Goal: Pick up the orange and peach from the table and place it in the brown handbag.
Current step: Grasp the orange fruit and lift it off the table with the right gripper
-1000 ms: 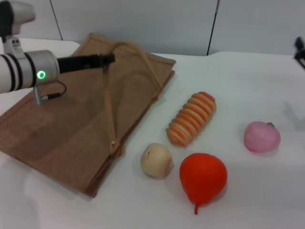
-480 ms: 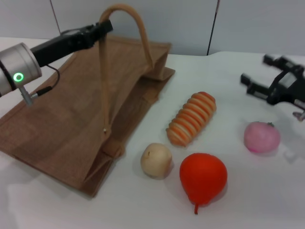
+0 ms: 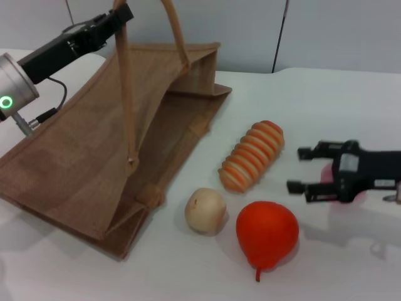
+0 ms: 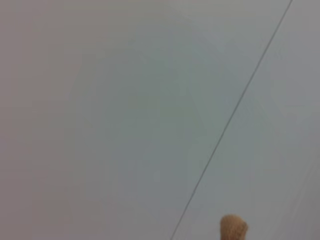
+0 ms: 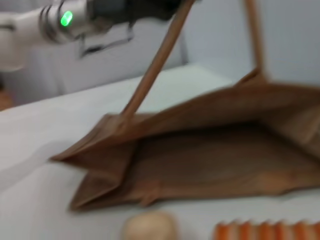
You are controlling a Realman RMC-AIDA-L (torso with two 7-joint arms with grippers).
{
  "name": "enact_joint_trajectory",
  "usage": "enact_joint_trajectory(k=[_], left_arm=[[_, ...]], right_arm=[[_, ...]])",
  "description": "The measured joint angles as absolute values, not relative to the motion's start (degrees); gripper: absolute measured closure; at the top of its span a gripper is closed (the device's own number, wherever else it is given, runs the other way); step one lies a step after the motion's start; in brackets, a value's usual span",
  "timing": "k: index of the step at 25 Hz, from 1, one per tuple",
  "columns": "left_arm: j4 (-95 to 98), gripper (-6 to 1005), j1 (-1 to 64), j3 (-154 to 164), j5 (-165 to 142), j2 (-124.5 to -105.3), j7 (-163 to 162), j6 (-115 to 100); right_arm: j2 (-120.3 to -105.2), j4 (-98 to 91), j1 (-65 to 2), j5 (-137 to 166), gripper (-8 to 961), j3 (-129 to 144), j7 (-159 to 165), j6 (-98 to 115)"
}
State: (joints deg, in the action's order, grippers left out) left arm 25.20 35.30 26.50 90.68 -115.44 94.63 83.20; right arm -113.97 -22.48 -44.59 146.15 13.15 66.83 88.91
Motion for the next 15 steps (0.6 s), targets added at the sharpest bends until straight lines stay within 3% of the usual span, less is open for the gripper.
enact_joint_trajectory(k=[15], left_arm=[[25.1,868,35.3,23.1,91.7,-115.06,95.2,92.3]], right_arm=[[-115.49,-21.8,-47.4,146.2,118,27.4,75.4,87.7]])
